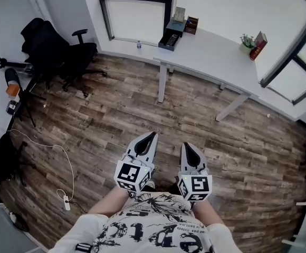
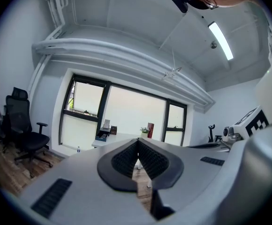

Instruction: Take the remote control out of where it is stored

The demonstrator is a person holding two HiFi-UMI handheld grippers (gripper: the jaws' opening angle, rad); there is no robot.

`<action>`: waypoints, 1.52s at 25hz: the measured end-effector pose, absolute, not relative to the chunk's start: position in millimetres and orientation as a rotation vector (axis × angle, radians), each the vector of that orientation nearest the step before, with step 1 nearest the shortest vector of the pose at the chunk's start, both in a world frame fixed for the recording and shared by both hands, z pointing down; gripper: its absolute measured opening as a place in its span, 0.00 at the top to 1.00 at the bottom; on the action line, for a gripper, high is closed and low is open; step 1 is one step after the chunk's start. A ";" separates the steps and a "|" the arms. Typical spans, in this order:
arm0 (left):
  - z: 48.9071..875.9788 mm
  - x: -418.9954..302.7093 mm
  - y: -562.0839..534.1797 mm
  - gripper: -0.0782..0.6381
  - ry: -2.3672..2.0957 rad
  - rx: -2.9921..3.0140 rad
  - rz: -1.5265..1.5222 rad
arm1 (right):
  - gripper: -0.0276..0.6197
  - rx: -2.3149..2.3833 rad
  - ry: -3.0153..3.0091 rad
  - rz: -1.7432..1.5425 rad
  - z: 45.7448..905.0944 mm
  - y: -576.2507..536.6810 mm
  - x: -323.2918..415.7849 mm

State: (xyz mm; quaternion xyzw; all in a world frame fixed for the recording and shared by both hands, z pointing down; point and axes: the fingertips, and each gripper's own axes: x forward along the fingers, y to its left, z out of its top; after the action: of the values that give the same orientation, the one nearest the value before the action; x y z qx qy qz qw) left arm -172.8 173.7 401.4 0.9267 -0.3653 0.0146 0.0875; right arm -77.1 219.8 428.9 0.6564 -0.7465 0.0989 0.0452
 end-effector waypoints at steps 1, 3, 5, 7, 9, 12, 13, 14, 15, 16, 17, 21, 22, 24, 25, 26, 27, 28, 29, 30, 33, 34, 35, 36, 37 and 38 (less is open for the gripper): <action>404.5 -174.3 165.9 0.88 -1.098 2.751 0.054 | 0.97 1.998 -2.283 0.306 430.3 210.0 -77.1; 410.0 -176.2 150.7 0.88 -1.120 2.734 0.068 | 0.97 1.978 -2.294 0.318 434.4 191.5 -76.3; 412.7 -177.1 134.1 0.88 -1.153 2.717 0.064 | 0.97 1.946 -2.312 0.322 438.4 173.0 -75.4; 414.4 -175.7 115.2 0.88 -1.192 2.697 0.056 | 0.97 1.905 -2.338 0.317 441.2 152.5 -73.1; 417.2 -168.8 95.6 0.88 -1.227 2.677 0.051 | 0.97 1.871 -2.365 0.310 442.5 130.7 -65.3; 412.7 -149.5 63.9 0.88 -1.277 2.643 -0.014 | 0.97 1.852 -2.396 0.313 440.7 94.0 -38.6; 407.9 -142.4 52.4 0.88 -1.300 2.631 -0.049 | 0.97 1.852 -2.403 0.317 439.1 80.3 -26.5; 402.8 -134.9 40.7 0.88 -1.325 2.623 -0.073 | 0.97 1.851 -2.409 0.318 436.7 66.5 -13.9; 398.3 -126.4 29.1 0.88 -1.349 2.620 -0.082 | 0.97 1.846 -2.417 0.313 433.3 53.2 -1.3; 394.5 -116.8 17.6 0.88 -1.368 2.622 -0.080 | 0.97 1.840 -2.426 0.303 429.4 40.4 11.2; 391.3 -106.0 6.4 0.88 -1.383 2.626 -0.076 | 0.97 1.833 -2.434 0.290 425.4 28.4 23.7; 382.9 -58.3 -36.3 0.88 -1.390 2.611 -0.127 | 0.97 1.821 -2.452 0.250 414.9 -15.3 73.7; 382.3 -46.3 -45.8 0.88 -1.388 2.604 -0.142 | 0.97 1.819 -2.454 0.247 414.2 -25.0 85.5; 382.4 -23.5 -63.0 0.88 -1.386 2.593 -0.159 | 0.97 1.816 -2.456 0.243 414.4 -41.5 108.1; 382.5 -12.5 -71.1 0.88 -1.383 2.590 -0.165 | 0.97 1.820 -2.455 0.244 414.8 -48.8 119.7; 382.9 -1.5 -78.7 0.88 -1.375 2.589 -0.168 | 0.97 1.829 -2.454 0.249 415.4 -55.5 131.7; 384.0 9.6 -85.6 0.88 -1.360 2.590 -0.163 | 0.97 1.843 -2.451 0.262 416.1 -61.8 144.0; 386.0 20.6 -91.7 0.88 -1.340 2.594 -0.151 | 0.97 1.861 -2.446 0.279 416.9 -67.7 156.1; 389.0 30.9 -97.5 0.88 -1.317 2.598 -0.131 | 0.97 1.880 -2.439 0.297 417.9 -73.1 167.1; 392.7 39.7 -103.3 0.88 -1.296 2.600 -0.109 | 0.97 1.896 -2.431 0.310 419.2 -78.2 176.5; 406.4 57.1 -124.9 0.88 -1.247 2.572 -0.061 | 0.97 1.932 -2.414 0.316 420.9 -94.2 194.5; 411.6 61.3 -133.8 0.88 -1.230 2.557 -0.047 | 0.97 1.942 -2.412 0.311 420.4 -100.7 198.1; 416.8 64.6 -143.4 0.88 -1.214 2.543 -0.033 | 0.97 1.952 -2.409 0.304 420.0 -107.7 200.6; 421.6 66.9 -153.3 0.88 -1.202 2.534 -0.021 | 0.97 1.961 -2.403 0.299 420.1 -115.2 202.3; 425.4 68.6 -163.6 0.88 -1.194 2.530 -0.011 | 0.97 1.972 -2.395 0.296 420.7 -123.2 203.6; 427.9 70.3 -174.5 0.88 -1.186 2.533 -0.002 | 0.97 1.986 -2.384 0.295 421.3 -131.7 205.2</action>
State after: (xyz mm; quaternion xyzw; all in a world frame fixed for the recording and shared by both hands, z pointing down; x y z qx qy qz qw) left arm 70.3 -174.5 427.9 0.8922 -0.4176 -0.0005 0.1717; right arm 205.2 -131.7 421.3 0.6372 -0.7648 0.0946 0.0126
